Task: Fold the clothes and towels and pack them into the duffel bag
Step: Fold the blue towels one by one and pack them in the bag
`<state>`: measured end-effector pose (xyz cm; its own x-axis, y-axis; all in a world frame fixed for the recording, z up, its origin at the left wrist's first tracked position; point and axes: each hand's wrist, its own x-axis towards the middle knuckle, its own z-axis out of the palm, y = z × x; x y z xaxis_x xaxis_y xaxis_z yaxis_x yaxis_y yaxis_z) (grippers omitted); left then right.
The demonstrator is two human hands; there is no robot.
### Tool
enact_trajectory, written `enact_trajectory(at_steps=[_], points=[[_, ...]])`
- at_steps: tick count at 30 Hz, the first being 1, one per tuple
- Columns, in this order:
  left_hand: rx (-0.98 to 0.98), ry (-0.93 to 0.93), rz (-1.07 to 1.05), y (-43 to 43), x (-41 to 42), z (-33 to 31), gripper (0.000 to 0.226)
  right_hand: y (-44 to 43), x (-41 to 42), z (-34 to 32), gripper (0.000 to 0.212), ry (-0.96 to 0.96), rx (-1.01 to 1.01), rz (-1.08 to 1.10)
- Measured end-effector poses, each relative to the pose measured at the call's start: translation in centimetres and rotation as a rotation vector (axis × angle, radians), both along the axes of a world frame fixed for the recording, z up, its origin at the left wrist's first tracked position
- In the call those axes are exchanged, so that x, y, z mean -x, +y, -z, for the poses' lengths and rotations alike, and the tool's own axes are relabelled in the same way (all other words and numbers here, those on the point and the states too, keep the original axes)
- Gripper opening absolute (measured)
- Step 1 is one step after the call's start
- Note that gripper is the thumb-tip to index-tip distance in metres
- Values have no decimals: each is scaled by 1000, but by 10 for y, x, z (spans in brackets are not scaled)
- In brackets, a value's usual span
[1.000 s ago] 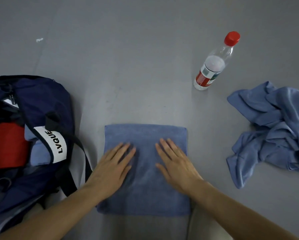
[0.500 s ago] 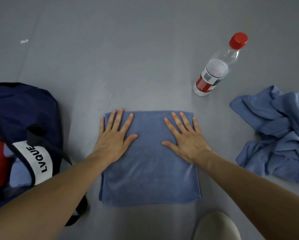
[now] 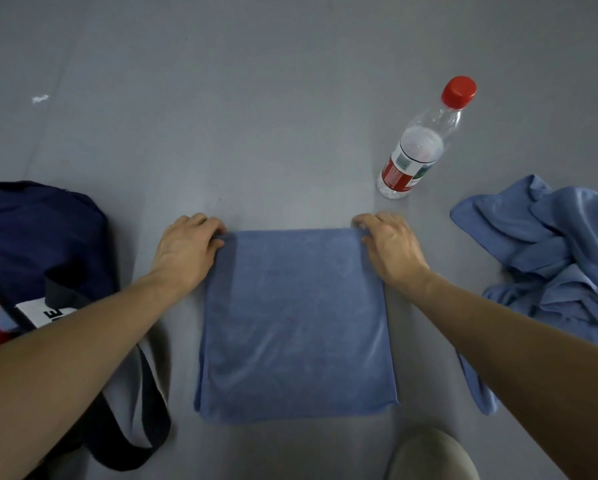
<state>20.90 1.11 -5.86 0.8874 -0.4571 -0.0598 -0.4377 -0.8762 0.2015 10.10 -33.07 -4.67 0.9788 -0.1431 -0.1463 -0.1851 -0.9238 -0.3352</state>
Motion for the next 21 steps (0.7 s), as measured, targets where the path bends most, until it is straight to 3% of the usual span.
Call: enact_trajectory(at_steps=[4, 9, 14, 21], points=[[128, -67, -101, -2, -7, -9, 6, -7, -10, -11, 24, -34, 14, 54], [307, -186, -78, 10, 18, -39, 7, 1, 12, -49, 16, -283, -92, 53], [145, -165, 180, 59, 105, -48, 11, 15, 111, -58, 28, -284, -65, -258], [-78, 14, 443, 84, 178, -30, 16, 37, 188, -33, 16, -3, 30, -432]])
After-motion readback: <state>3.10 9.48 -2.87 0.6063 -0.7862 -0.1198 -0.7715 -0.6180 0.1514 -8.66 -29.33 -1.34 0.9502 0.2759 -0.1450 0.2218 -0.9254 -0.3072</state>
